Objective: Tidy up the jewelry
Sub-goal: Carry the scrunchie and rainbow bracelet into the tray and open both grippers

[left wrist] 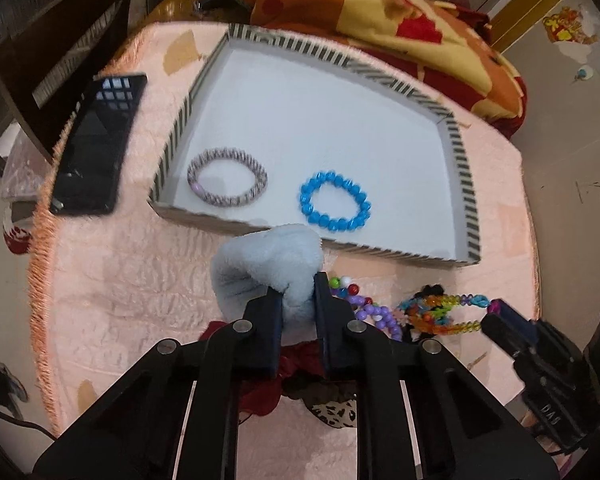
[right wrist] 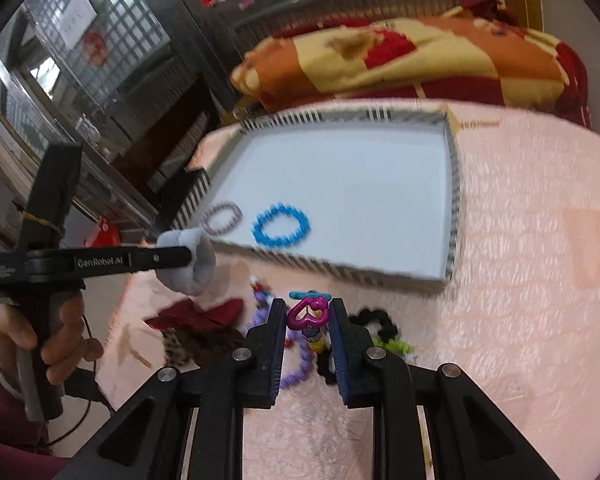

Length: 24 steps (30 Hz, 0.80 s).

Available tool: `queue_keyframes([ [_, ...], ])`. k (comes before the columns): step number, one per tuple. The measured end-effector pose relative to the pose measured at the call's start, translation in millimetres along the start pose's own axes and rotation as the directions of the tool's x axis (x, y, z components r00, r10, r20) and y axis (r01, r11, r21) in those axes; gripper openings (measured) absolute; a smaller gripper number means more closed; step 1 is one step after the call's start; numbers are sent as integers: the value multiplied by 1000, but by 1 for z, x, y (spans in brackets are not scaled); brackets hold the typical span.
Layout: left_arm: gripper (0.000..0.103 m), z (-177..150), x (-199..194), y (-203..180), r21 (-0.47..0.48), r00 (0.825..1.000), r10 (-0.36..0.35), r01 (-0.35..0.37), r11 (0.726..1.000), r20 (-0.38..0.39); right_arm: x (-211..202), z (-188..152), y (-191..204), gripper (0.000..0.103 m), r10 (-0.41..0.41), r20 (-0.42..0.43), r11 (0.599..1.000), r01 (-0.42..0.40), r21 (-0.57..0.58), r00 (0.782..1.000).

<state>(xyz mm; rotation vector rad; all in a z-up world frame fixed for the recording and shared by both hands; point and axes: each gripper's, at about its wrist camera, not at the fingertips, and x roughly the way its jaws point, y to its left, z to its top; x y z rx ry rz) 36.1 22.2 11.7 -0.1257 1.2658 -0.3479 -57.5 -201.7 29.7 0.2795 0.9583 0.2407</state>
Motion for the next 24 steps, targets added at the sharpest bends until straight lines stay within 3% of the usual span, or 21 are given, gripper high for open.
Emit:
queue_keyframes([
  [9,13,30,-28,-8,29,997,28,-30,999,76,-13,44,1,20,1,72,1000,0,-9,997],
  [24,13,85,14,-8,59,992,113,-116,991,52,52,84,4,20,-15,-1,1000,15,-4,1000],
])
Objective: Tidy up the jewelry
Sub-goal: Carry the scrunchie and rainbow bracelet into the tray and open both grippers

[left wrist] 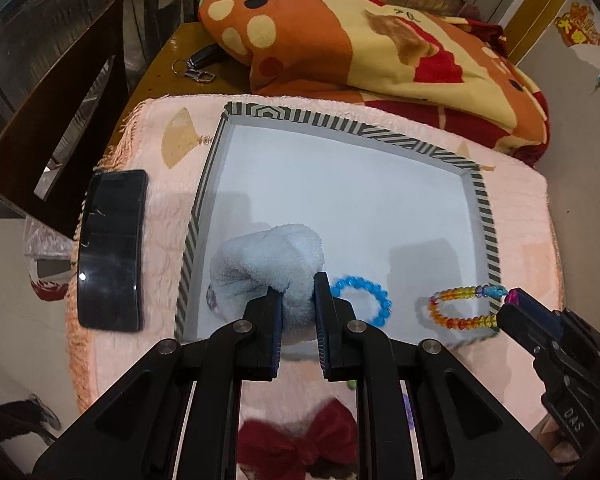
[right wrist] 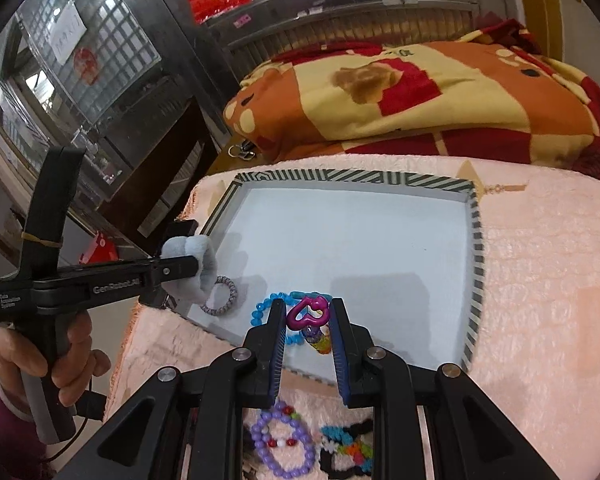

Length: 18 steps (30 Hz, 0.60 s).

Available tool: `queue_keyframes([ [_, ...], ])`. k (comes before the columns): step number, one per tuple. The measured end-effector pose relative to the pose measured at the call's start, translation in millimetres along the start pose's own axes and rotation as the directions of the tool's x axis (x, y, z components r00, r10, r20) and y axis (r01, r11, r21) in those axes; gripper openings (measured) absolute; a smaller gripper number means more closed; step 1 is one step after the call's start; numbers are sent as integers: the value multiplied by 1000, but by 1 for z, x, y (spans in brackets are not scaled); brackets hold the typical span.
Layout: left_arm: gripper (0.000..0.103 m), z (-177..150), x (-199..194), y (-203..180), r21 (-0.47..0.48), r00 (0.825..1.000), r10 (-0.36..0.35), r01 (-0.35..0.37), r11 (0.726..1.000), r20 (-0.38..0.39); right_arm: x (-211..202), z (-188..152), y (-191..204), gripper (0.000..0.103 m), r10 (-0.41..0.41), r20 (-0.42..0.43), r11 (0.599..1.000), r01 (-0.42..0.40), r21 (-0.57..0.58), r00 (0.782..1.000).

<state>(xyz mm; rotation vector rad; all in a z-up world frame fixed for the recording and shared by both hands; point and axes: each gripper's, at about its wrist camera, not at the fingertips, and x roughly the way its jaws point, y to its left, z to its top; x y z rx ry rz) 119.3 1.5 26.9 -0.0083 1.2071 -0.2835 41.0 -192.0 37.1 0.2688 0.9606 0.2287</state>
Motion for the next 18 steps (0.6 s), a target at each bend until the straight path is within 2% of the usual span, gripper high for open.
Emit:
queue_keyframes([
  [11,13,28,46,9,-1,998,34,-34,999,-56,48,37,7,21,23,-34,1000,-23,-6,999],
  [18,13,34,65,13,-3,996,35,-35,999,-82,90,29,-26,21,-37,-126,997,45,60,991],
])
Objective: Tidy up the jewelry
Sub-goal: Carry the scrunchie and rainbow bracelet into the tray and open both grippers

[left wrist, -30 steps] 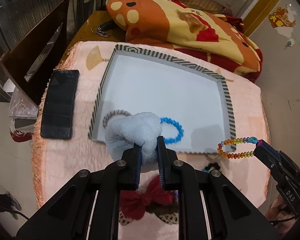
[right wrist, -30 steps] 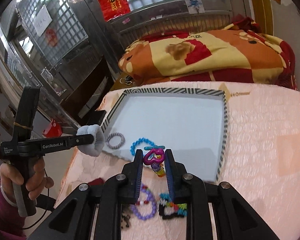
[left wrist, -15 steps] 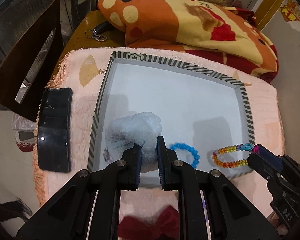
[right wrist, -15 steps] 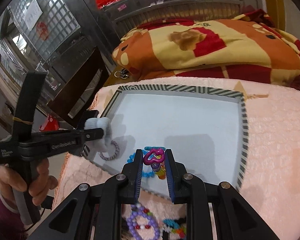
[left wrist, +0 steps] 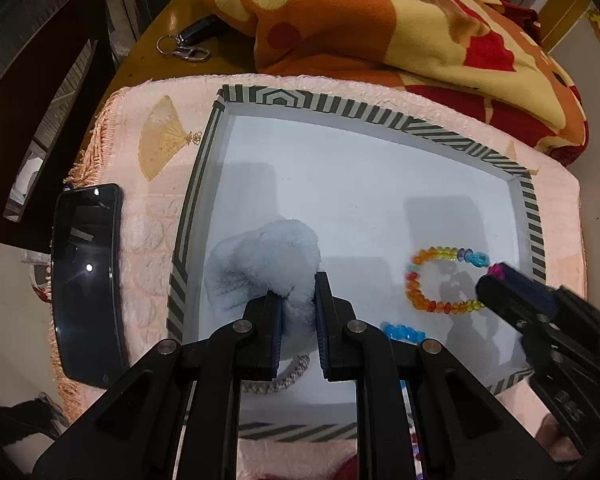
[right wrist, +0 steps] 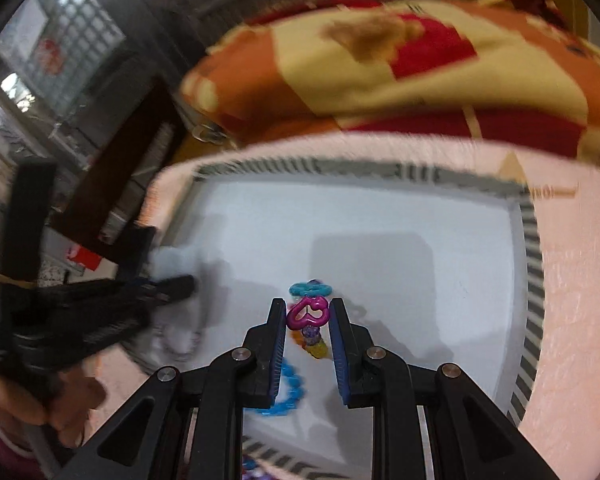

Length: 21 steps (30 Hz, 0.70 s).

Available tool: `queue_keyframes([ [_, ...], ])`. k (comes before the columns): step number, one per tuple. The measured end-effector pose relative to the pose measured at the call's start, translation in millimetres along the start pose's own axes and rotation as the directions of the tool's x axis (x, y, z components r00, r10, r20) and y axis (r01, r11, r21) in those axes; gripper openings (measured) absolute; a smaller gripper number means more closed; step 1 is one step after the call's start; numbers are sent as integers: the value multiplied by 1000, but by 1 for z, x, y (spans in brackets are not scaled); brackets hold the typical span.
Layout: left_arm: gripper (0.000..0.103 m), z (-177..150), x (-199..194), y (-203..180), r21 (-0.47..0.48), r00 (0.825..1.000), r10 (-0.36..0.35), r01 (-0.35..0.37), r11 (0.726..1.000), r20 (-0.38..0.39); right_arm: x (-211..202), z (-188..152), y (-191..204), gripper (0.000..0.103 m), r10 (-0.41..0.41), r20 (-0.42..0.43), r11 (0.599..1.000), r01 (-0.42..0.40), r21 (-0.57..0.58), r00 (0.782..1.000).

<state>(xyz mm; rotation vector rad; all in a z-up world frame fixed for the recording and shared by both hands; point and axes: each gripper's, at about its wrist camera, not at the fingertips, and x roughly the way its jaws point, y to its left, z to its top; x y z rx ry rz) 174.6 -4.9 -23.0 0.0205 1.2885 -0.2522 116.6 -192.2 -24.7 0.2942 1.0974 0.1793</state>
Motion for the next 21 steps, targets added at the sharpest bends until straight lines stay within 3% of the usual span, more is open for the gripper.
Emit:
queue_keyframes([
  [10,13,3,17,3,-16,1000,1,-1,1000,-25,19,-5,2,21,-1,-39,1000,0,-23,999],
  [18,17,3,17,2,-16,1000,12,-12,1000,-20,30,-3,11,21,-57,-41,995,54,-81,998],
  [20,25,2,16,1,-18,1000,6,-6,1000,-25,27,-3,8,30,-53,-33,996,50,-69,998],
  [21,29,1,15,1,-20,1000,2,-2,1000,-26,24,-4,6,39,-50,-22,997,48,-60,999],
])
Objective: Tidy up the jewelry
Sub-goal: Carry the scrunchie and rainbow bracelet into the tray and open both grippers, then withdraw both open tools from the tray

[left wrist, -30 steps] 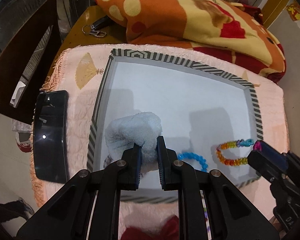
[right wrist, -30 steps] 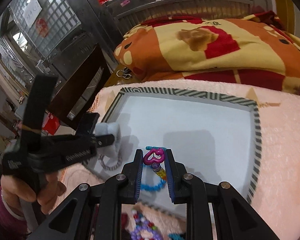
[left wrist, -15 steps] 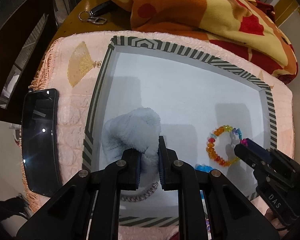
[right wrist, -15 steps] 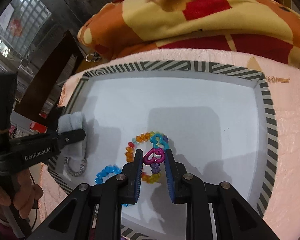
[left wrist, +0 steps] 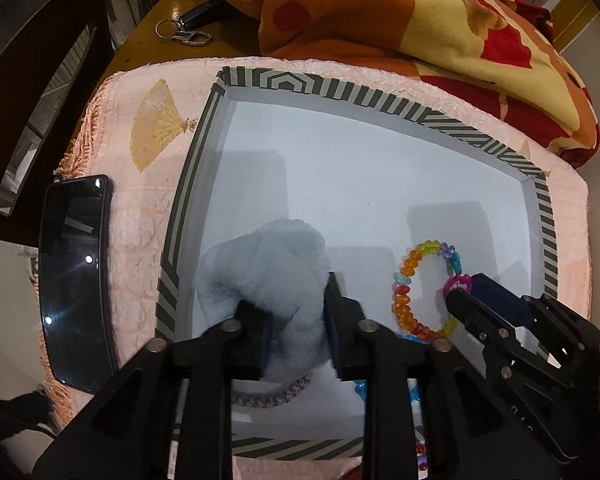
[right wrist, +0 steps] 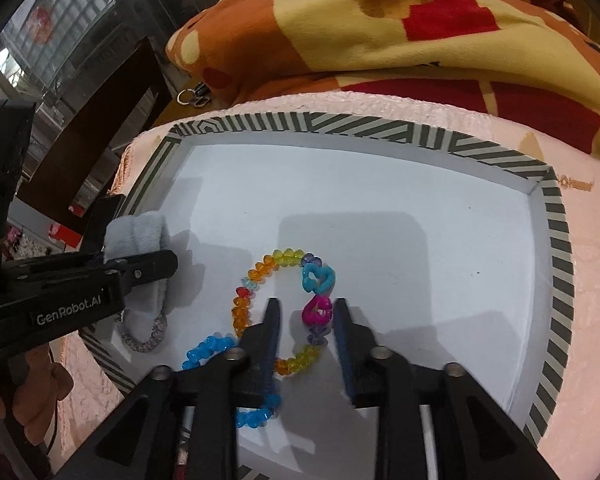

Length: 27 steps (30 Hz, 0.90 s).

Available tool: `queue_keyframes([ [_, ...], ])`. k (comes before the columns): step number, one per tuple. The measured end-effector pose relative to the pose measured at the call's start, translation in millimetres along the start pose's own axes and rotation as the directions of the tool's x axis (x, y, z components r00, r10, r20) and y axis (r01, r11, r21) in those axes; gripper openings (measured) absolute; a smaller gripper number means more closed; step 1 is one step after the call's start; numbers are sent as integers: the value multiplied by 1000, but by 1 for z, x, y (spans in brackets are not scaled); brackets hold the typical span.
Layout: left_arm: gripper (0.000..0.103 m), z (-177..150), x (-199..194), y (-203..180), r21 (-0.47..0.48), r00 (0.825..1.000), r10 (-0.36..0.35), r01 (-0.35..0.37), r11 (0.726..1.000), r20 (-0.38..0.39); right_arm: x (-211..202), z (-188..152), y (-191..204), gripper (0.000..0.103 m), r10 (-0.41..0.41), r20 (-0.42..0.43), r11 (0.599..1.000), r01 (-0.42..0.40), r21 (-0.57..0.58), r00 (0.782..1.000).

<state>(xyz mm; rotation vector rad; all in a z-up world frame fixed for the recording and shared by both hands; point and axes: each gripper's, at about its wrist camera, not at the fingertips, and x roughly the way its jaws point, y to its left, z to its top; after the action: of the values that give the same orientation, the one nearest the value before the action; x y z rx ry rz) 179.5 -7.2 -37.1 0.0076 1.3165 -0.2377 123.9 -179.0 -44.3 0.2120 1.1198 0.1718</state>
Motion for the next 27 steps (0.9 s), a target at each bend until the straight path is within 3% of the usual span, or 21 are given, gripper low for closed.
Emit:
queue_keyframes([
  [2,44,-2,-4,-1,-6,1000,-5,5,1000,9,-5,-1,-2,41,3,13,1000,-3,10,1000],
  [4,49,-4,-9,-2,-7,1000,-3,3,1000,26,-10,-4,-4,41,4,14,1000,-4,16,1000],
  [27,50,-68,-72,-13,1,984,66,-67,998,164,-83,-62,4,44,-58,115,997,51,55,992],
])
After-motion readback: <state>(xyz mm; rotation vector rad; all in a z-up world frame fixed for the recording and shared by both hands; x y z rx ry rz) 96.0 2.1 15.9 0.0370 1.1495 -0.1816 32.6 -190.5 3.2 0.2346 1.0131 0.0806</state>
